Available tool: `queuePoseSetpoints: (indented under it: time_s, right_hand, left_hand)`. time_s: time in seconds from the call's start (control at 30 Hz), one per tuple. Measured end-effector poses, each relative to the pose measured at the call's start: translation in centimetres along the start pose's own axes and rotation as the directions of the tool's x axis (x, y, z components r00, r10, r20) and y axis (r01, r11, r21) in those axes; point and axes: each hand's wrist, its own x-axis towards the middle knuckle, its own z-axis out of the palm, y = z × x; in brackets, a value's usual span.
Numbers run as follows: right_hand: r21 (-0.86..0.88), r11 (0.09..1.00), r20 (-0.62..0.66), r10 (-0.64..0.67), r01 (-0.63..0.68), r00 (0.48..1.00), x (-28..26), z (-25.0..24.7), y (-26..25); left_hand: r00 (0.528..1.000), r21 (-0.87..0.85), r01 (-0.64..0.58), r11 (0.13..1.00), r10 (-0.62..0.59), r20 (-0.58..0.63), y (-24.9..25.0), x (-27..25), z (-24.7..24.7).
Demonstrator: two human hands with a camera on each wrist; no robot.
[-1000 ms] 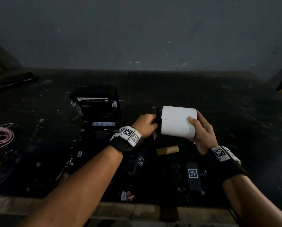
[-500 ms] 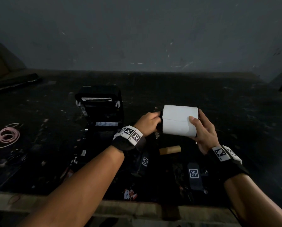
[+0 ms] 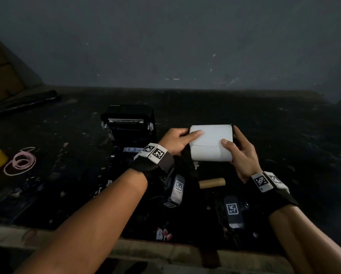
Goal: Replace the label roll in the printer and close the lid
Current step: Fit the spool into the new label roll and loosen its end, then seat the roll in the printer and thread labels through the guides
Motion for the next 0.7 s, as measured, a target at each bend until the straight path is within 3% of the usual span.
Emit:
queuePoseSetpoints:
  time_s: [0.13,0.27,0.47,0.63,0.7]
  right_hand:
    - [-0.006,1.000,0.079,-0.030,0.030,0.996,0.2,3.2,0.1]
    - [-0.044,0.997,0.174,-0.048,0.057,0.984,0.1,7.1,0.1]
    - [-0.213,0.974,0.329,-0.002,0.076,0.944,-0.1,12.7,-0.2]
    - [-0.022,0.974,0.342,0.218,-0.225,0.914,0.3,16.6,0.5]
    - [0.031,0.972,0.315,0.213,-0.235,0.925,0.5,18.0,0.8]
  left_hand:
    - [0.999,-0.024,0.008,1.000,-0.009,-0.032,-1.6,-1.6,-2.5]
    - [0.995,-0.190,-0.009,0.982,-0.010,-0.099,-3.5,-3.7,-5.4]
    - [0.981,-0.264,0.006,0.964,-0.057,-0.187,-5.4,-6.8,-10.2]
    - [0.971,-0.321,0.029,0.947,-0.102,-0.215,-6.6,-8.4,-13.6]
    - [0.967,-0.331,0.038,0.943,-0.119,-0.227,-7.1,-8.8,-14.8]
